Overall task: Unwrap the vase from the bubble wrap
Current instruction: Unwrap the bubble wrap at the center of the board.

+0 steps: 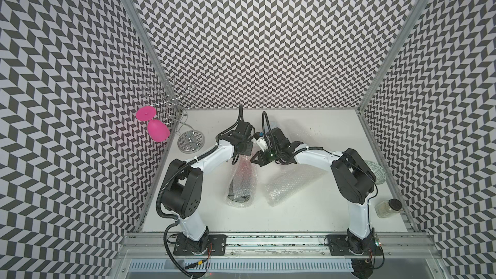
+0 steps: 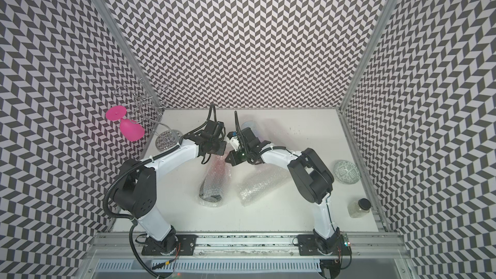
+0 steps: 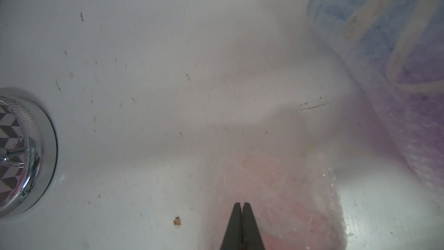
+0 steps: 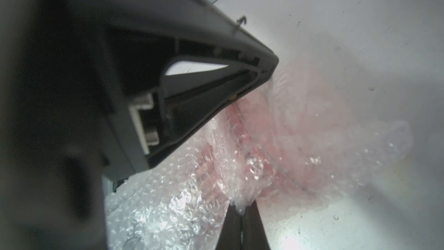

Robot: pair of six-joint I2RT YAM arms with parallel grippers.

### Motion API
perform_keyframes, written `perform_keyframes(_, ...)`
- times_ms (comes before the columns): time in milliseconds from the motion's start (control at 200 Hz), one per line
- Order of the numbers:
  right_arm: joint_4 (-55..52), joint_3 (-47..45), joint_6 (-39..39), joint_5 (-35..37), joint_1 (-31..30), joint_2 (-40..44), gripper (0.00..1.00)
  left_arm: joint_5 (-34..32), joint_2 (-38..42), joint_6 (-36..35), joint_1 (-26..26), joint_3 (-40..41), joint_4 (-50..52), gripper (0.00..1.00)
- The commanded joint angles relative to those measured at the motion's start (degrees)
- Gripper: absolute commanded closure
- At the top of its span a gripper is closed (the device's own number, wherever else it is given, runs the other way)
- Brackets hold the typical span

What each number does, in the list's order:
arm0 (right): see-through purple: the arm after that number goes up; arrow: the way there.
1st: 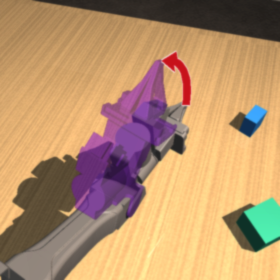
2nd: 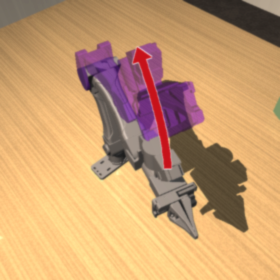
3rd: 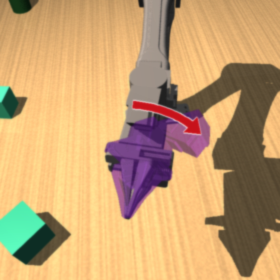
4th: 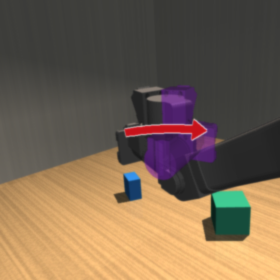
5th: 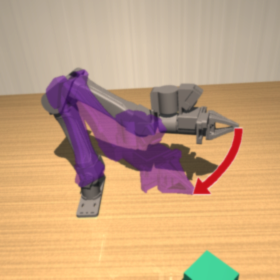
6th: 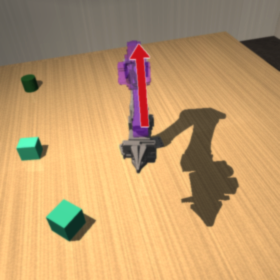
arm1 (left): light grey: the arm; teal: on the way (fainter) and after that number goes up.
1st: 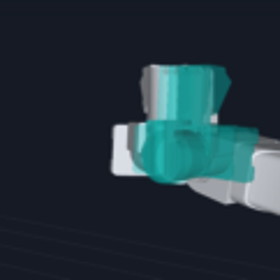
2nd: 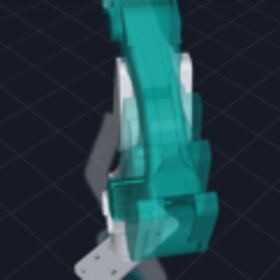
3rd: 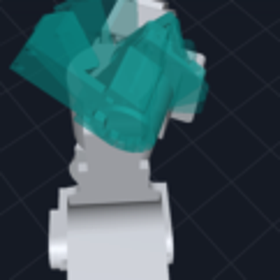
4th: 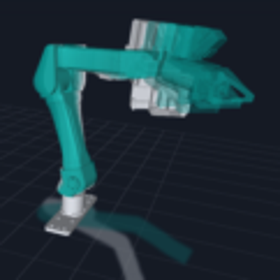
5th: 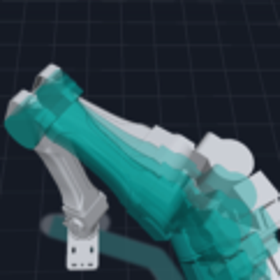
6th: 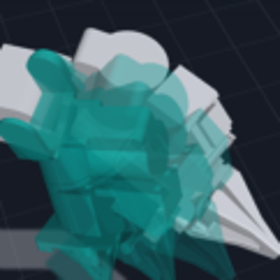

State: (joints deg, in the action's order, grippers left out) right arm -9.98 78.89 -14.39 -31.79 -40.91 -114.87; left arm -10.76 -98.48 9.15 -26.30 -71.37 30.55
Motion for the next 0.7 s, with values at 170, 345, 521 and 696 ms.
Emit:
perform_keyframes(170, -0.46, -4.32, 1.88, 2.84, -0.93, 2.61, 1.0, 3.32, -0.15, 4.3, 3.09, -5.43, -2.33, 1.0)
perform_keyframes(345, -1.03, -4.69, 2.56, 4.48, -1.02, 3.25, 1.0, 3.01, 1.95, 3.95, 3.82, -4.69, -2.15, 1.0)
perform_keyframes(521, -1.02, -4.71, 2.63, 4.88, -1.11, 3.43, 1.0, 3.72, 2.6, 3.21, 4.92, -4.32, -2.0, 1.0)
perform_keyframes(696, -0.62, -4.32, 2.8, 5.2, -1.13, 4.11, 1.0, 6.73, 4.52, -0.9, 2.06, -7.23, 4.25, 0.67)
